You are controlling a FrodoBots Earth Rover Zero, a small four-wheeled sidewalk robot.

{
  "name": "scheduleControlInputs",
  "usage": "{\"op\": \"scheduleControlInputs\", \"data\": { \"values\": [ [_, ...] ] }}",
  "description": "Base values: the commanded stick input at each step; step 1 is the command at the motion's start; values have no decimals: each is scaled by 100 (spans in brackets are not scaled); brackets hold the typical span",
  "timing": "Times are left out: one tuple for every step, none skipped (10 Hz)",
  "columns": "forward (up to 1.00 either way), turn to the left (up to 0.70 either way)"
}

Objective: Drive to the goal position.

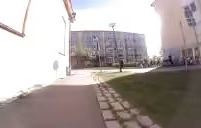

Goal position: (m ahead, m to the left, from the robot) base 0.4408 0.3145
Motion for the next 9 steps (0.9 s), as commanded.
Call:
{"op": "scheduleControlInputs", "data": {
  "values": [
    [70,35],
    [70,35],
    [61,22],
    [30,0],
    [0,0],
    [0,0],
    [0,0],
    [0,0],
    [0,0]
  ]
}}
